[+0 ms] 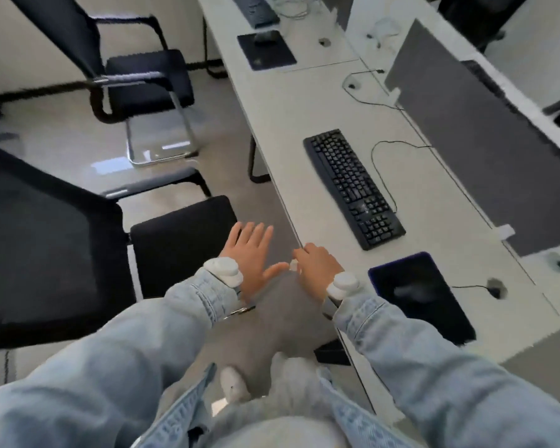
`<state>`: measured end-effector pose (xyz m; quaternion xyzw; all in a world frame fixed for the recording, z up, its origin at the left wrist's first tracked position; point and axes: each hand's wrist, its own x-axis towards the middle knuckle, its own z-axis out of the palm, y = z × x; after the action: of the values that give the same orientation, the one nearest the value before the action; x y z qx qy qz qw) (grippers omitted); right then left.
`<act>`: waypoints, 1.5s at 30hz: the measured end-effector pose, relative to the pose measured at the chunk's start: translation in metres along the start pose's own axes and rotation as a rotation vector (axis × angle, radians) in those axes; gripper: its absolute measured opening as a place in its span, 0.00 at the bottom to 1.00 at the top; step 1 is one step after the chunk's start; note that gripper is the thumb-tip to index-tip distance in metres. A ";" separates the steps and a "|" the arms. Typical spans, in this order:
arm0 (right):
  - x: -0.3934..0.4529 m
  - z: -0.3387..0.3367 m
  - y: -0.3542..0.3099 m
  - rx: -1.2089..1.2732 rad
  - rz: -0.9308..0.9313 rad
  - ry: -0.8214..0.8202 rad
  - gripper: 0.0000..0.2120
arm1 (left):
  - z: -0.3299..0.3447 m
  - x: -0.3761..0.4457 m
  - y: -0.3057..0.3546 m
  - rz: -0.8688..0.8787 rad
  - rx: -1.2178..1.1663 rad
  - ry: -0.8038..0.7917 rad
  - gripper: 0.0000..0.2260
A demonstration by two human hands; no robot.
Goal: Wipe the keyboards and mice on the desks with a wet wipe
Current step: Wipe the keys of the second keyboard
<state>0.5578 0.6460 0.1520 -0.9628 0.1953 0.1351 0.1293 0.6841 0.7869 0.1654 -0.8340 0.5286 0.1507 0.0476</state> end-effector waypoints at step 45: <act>0.111 -0.004 0.221 0.652 1.575 0.511 0.09 | -0.044 0.452 0.096 1.182 0.518 -0.174 0.53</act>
<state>0.5661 0.4107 0.0778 -0.4651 0.8523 -0.0966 0.2189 0.7857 0.3422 0.0784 -0.3488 0.9117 0.0862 0.1990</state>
